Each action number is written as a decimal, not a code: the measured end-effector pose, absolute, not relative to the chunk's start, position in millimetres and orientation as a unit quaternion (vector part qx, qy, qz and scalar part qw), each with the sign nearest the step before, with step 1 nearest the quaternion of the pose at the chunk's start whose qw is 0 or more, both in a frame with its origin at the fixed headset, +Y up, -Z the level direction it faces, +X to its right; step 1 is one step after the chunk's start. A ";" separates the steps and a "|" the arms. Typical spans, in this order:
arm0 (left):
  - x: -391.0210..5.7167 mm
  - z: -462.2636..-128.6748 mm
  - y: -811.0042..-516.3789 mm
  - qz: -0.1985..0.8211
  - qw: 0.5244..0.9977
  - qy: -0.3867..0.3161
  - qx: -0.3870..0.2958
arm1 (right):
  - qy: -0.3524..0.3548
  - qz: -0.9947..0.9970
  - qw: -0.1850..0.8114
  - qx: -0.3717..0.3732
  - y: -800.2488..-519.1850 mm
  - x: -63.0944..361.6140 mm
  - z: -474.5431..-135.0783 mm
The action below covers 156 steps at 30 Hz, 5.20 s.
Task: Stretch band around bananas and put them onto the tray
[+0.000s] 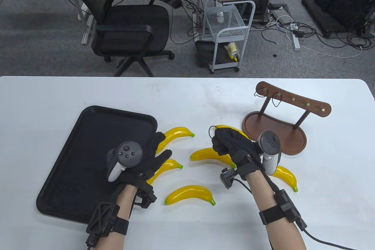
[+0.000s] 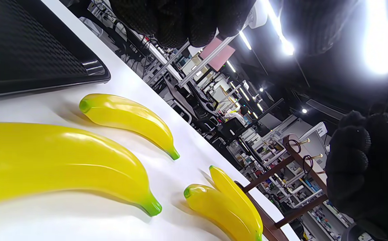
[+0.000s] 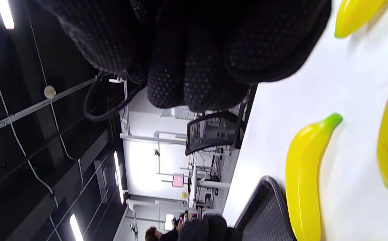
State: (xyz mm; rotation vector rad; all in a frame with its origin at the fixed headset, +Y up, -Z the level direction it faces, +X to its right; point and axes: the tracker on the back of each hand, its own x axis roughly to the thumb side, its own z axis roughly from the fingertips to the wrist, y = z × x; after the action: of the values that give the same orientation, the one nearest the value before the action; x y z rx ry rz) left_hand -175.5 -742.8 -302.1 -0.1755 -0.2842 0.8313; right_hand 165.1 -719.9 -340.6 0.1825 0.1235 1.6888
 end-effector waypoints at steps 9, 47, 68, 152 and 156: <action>-167.2 -299.4 -737.9 0.394 0.903 -0.152 -0.082 | 0.100 0.756 0.633 0.133 -725.5 139.4 -337.1; -140.6 -293.2 -737.3 0.374 0.900 -0.200 -0.101 | 0.202 0.782 0.552 0.206 -753.4 90.8 -321.1; -139.9 -294.3 -736.2 0.427 0.869 -0.220 -0.115 | 0.097 0.876 0.434 0.189 -738.9 96.8 -319.7; -151.7 -296.9 -724.3 0.468 0.840 -0.242 -0.128 | 0.070 0.870 0.417 0.253 -729.7 103.4 -317.8; -155.5 -297.8 -725.8 0.456 0.850 -0.231 -0.126 | 0.067 0.882 0.383 0.265 -727.7 105.5 -315.6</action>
State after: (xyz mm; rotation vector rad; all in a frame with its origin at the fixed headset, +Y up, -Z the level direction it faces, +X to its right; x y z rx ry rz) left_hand -155.5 -725.8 -297.8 -0.2653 -0.4873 0.9614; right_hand 105.5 -727.7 -315.6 0.6758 0.1720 2.2506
